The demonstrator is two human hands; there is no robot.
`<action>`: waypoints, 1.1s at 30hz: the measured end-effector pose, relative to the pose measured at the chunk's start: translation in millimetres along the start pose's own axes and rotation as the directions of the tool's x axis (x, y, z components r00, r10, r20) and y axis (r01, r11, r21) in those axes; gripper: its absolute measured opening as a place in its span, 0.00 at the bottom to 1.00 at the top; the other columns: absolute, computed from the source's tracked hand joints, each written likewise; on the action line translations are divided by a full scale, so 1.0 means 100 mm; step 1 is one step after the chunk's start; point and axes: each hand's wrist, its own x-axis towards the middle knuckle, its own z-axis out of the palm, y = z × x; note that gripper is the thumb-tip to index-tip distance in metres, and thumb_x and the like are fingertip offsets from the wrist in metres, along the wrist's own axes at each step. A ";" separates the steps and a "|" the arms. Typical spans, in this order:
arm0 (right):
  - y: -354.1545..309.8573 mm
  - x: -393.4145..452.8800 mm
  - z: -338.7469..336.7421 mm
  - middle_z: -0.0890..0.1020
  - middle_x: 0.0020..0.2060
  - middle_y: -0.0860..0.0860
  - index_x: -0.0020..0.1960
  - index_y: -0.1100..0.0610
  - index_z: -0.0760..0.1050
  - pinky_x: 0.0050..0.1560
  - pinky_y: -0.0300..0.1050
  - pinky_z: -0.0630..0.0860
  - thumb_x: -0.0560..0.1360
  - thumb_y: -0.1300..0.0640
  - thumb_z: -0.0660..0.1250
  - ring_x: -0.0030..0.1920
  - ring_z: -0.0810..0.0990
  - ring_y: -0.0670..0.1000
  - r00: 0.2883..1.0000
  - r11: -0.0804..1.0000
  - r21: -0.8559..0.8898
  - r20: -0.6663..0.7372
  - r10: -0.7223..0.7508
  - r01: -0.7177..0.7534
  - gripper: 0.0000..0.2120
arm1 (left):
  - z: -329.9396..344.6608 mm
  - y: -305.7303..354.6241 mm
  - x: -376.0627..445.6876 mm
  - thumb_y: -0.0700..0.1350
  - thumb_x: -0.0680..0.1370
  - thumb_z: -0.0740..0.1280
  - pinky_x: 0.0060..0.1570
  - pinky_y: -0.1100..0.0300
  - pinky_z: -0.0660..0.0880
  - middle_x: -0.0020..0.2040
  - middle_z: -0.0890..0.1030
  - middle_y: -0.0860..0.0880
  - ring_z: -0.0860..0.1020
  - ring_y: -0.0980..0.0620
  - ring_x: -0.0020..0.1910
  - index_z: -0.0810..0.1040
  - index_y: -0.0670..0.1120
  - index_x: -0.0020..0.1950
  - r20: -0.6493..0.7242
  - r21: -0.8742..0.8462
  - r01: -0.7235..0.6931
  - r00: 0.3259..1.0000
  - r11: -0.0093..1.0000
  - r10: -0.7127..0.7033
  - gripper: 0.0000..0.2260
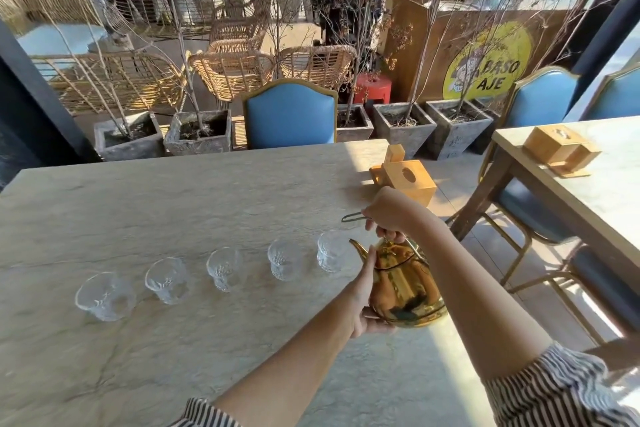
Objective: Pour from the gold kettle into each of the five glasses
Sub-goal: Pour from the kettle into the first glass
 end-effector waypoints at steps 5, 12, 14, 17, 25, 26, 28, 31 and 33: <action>-0.03 -0.04 -0.05 0.75 0.26 0.55 0.51 0.69 0.79 0.24 0.43 0.66 0.80 0.61 0.56 0.23 0.69 0.52 0.999 1.000 -0.024 -0.033 -0.009 0.008 0.16 | 0.04 0.03 -0.08 0.77 0.68 0.59 0.50 0.46 0.82 0.48 0.79 0.42 0.79 0.38 0.61 0.74 0.47 0.64 0.024 0.023 -0.004 1.000 1.000 0.004 0.39; -0.06 -0.06 -0.13 0.78 0.26 0.55 0.48 0.67 0.78 0.24 0.44 0.70 0.80 0.60 0.57 0.23 0.72 0.52 0.992 0.998 -0.049 -0.114 -0.049 0.043 0.14 | 0.06 0.05 -0.12 0.78 0.68 0.59 0.49 0.47 0.83 0.51 0.79 0.41 0.81 0.38 0.58 0.74 0.46 0.63 0.047 0.046 -0.009 0.999 0.999 0.007 0.40; -0.06 -0.07 -0.14 0.78 0.26 0.55 0.49 0.68 0.77 0.23 0.43 0.70 0.80 0.59 0.57 0.22 0.72 0.51 0.991 0.998 -0.051 -0.125 -0.055 0.049 0.14 | 0.05 0.05 -0.11 0.78 0.67 0.59 0.51 0.46 0.83 0.57 0.79 0.38 0.81 0.37 0.57 0.74 0.45 0.66 0.056 0.050 -0.005 0.998 0.999 0.002 0.43; -0.06 -0.08 -0.14 0.78 0.26 0.55 0.49 0.67 0.76 0.24 0.43 0.71 0.81 0.59 0.57 0.23 0.73 0.51 0.989 0.997 -0.052 -0.127 -0.069 0.062 0.13 | 0.05 0.05 -0.11 0.78 0.66 0.59 0.52 0.46 0.83 0.64 0.77 0.37 0.81 0.37 0.59 0.73 0.45 0.69 0.063 0.053 0.002 0.998 0.999 -0.005 0.45; -0.01 -0.04 -0.02 0.76 0.24 0.53 0.57 0.66 0.74 0.20 0.40 0.67 0.82 0.57 0.55 0.19 0.69 0.49 0.992 0.998 -0.054 -0.117 -0.040 0.034 0.15 | -0.05 0.03 -0.01 0.77 0.70 0.57 0.48 0.48 0.82 0.45 0.80 0.44 0.81 0.43 0.49 0.75 0.47 0.61 0.033 0.115 -0.032 0.999 0.993 0.029 0.37; 0.02 -0.03 0.01 0.75 0.23 0.53 0.58 0.66 0.73 0.20 0.40 0.67 0.82 0.56 0.55 0.18 0.69 0.48 0.992 0.998 -0.044 -0.119 -0.044 0.039 0.15 | -0.08 0.03 0.02 0.77 0.69 0.57 0.49 0.48 0.82 0.45 0.80 0.44 0.81 0.44 0.49 0.76 0.47 0.61 0.023 0.130 -0.039 0.999 0.991 0.036 0.38; 0.07 -0.01 0.07 0.75 0.23 0.52 0.56 0.69 0.75 0.20 0.41 0.68 0.82 0.54 0.55 0.19 0.70 0.49 0.991 0.999 -0.013 -0.120 -0.054 0.053 0.19 | -0.12 0.02 0.08 0.77 0.69 0.58 0.53 0.46 0.82 0.46 0.81 0.45 0.81 0.44 0.51 0.76 0.47 0.62 0.009 0.149 -0.051 0.999 0.987 0.050 0.38; 0.15 0.00 0.12 0.75 0.23 0.53 0.50 0.68 0.81 0.23 0.40 0.71 0.82 0.54 0.57 0.21 0.72 0.50 0.984 0.995 -0.004 -0.154 -0.095 0.095 0.20 | -0.18 0.00 0.15 0.77 0.68 0.61 0.56 0.43 0.81 0.49 0.81 0.46 0.81 0.44 0.54 0.76 0.48 0.63 -0.014 0.142 -0.074 0.997 0.987 0.077 0.38; 0.20 0.00 0.16 0.75 0.23 0.53 0.47 0.68 0.82 0.24 0.39 0.71 0.82 0.54 0.57 0.21 0.73 0.50 0.973 0.993 0.004 -0.200 -0.118 0.121 0.21 | -0.22 -0.01 0.18 0.77 0.66 0.63 0.55 0.42 0.81 0.51 0.82 0.46 0.81 0.44 0.55 0.77 0.48 0.61 -0.035 0.130 -0.085 0.995 0.988 0.090 0.38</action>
